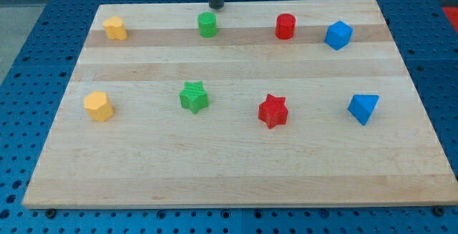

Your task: Move the green circle diagonal to the green star

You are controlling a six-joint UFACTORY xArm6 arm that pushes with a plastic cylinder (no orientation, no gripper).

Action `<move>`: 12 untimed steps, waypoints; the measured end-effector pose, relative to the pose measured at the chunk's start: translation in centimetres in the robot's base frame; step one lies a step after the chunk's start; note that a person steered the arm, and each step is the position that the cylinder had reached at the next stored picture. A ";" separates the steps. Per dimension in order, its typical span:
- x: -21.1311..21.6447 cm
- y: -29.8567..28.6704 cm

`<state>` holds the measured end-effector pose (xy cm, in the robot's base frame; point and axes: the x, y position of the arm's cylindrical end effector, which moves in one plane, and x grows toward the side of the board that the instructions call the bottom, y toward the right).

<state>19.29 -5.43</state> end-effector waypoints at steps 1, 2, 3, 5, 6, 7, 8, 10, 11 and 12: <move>0.0 -1.4; 0.0 -1.4; 3.0 -1.4; 7.7 -1.4; 12.7 -1.4; 13.7 -1.4; 19.6 -1.4; 22.2 -1.7; 21.4 -1.7; 14.4 -1.7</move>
